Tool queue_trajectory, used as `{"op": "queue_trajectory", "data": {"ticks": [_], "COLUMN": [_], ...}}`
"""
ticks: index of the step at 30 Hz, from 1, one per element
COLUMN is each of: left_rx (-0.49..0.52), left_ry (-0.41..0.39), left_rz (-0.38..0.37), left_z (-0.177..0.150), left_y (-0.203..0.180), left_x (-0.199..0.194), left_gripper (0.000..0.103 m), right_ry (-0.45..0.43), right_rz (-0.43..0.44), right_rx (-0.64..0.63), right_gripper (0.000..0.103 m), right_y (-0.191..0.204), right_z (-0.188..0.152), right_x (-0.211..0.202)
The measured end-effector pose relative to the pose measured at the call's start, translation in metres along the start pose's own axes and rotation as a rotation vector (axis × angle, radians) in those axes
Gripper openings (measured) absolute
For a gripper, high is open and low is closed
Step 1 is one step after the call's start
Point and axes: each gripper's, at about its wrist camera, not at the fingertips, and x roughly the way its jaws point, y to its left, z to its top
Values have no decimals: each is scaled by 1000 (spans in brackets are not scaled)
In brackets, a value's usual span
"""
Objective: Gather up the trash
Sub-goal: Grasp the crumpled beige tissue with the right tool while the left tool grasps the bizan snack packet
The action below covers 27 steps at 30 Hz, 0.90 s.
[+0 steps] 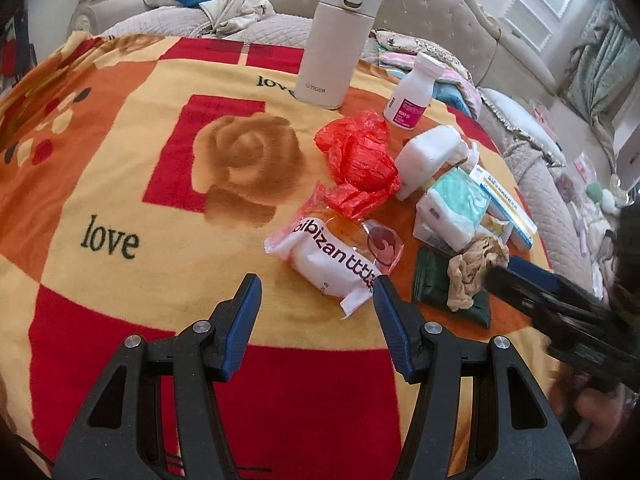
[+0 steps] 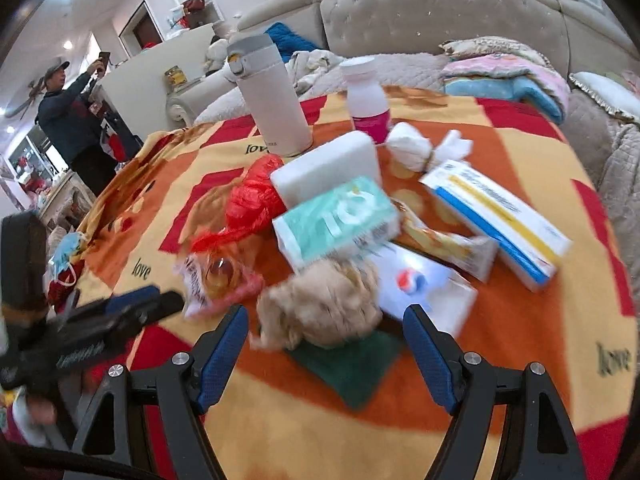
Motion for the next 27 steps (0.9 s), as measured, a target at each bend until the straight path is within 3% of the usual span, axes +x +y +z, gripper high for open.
{"op": "queue_trajectory", "data": {"ticks": [1, 2, 5, 12, 15, 17, 21, 25, 27], "left_rx": [-3, -6, -16, -165, -206, -189, -48, -8, -25], "left_ry": [1, 4, 19, 14, -3, -12, -4, -9, 10], "left_rz": [-2, -6, -24, -43, -14, 21, 109, 56, 16], "left_z": [2, 4, 8, 27, 34, 37, 34, 23, 18], "left_y": [0, -1, -3, -3, -6, -11, -30, -24, -17], "left_x": [2, 4, 15, 44, 50, 55, 61, 52, 44], "left_gripper": [57, 60, 62, 67, 67, 69, 71, 56, 55], "right_ry": [17, 26, -2, -49, -60, -66, -71, -82, -90], "right_rz": [-2, 5, 14, 1, -8, -16, -11, -6, -4], "right_rx": [2, 0, -22, -43, -45, -47, -26, -17, -20], "right_gripper": [68, 47, 42, 41, 41, 41, 41, 41, 41], "right_y": [0, 0, 0, -14, -21, -25, -32, -35, -36], "right_z": [3, 4, 3, -10, -16, -19, -23, -28, -31], "right_x": [9, 15, 11, -28, -42, -48, -53, -60, -65]}}
